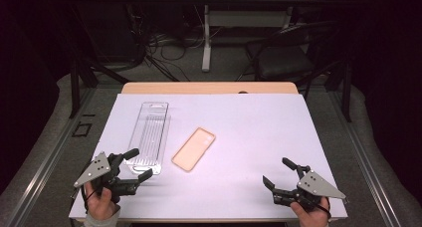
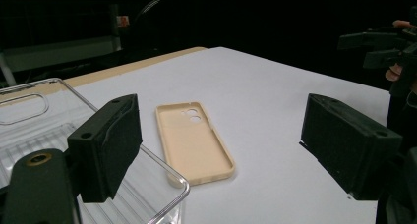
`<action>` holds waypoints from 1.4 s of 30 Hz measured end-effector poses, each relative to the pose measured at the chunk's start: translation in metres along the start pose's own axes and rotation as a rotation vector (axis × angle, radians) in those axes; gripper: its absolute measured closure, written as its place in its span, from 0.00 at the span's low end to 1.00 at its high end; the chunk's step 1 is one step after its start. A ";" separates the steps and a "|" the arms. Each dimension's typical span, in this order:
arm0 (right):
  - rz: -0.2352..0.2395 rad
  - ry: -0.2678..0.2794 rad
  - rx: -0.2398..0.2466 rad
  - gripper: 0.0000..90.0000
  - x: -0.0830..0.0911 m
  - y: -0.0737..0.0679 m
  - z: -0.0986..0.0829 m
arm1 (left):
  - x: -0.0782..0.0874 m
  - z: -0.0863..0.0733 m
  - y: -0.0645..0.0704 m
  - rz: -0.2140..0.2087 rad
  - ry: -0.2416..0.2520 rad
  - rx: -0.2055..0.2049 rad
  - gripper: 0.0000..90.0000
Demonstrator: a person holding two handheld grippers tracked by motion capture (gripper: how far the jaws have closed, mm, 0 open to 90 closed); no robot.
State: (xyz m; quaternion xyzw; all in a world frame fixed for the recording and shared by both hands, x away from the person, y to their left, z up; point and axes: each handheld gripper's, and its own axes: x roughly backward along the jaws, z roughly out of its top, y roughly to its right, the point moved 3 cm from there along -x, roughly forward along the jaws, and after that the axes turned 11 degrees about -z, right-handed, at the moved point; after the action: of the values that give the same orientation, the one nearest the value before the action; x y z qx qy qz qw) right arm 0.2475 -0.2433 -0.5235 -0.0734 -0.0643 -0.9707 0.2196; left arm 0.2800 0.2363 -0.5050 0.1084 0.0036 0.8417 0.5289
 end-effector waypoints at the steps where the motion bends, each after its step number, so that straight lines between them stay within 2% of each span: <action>1: 0.000 0.000 0.000 0.16 0.000 0.000 0.000 | 0.000 0.000 0.000 0.000 -0.001 0.001 0.17; 6: -0.027 -0.011 -0.018 0.16 0.001 0.002 0.000 | -0.003 -0.002 -0.001 -0.005 -0.023 0.016 0.17; 9: -0.030 -0.021 -0.013 0.16 0.002 0.002 -0.001 | -0.003 0.000 -0.001 -0.001 -0.011 0.018 0.17; 14: -0.038 -0.018 -0.005 0.16 0.003 0.002 -0.001 | -0.005 0.000 -0.001 -0.005 -0.026 0.014 0.17; 22: -0.037 -0.040 -0.007 0.16 -0.002 0.002 -0.002 | -0.009 0.000 -0.001 0.003 -0.056 0.034 0.17; 24: -0.035 -0.044 -0.005 0.16 -0.003 0.002 -0.002 | -0.010 0.000 -0.001 -0.008 -0.065 0.035 0.17; 27: -0.039 -0.053 -0.001 0.16 -0.004 0.000 -0.001 | -0.014 0.001 -0.001 -0.004 -0.072 0.055 0.17; 28: -0.043 -0.057 0.016 0.16 -0.005 0.001 0.001 | -0.015 0.002 -0.001 -0.006 -0.077 0.061 0.17; 30: -0.047 -0.061 0.012 0.16 -0.006 0.000 0.002 | -0.018 0.004 -0.003 -0.004 -0.073 0.082 0.17; 32: -0.049 -0.084 0.031 0.16 -0.010 0.000 0.008 | -0.020 0.007 -0.005 0.015 -0.076 0.094 0.18; 35: -0.040 -0.110 0.031 0.16 -0.014 0.000 0.012 | -0.023 0.015 -0.008 0.030 -0.084 0.089 0.18; 37: -0.045 -0.135 0.023 0.16 -0.023 0.000 0.021 | -0.027 0.022 -0.011 0.027 -0.086 0.107 0.18; 39: -0.043 -0.144 0.032 0.16 -0.025 -0.001 0.023 | -0.030 0.026 -0.014 0.026 -0.110 0.116 0.18; 40: -0.042 -0.157 0.045 0.16 -0.033 -0.001 0.027 | -0.034 0.030 -0.018 0.025 -0.131 0.123 0.19; 42: -0.035 -0.166 0.046 0.16 -0.040 -0.002 0.031 | -0.036 0.032 -0.021 0.027 -0.137 0.122 0.21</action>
State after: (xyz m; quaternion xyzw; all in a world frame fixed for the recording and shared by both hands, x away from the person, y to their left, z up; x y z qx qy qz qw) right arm 0.2858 -0.2203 -0.5000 -0.1474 -0.1059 -0.9632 0.1982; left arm 0.3192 0.2100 -0.4822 0.1976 0.0170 0.8375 0.5092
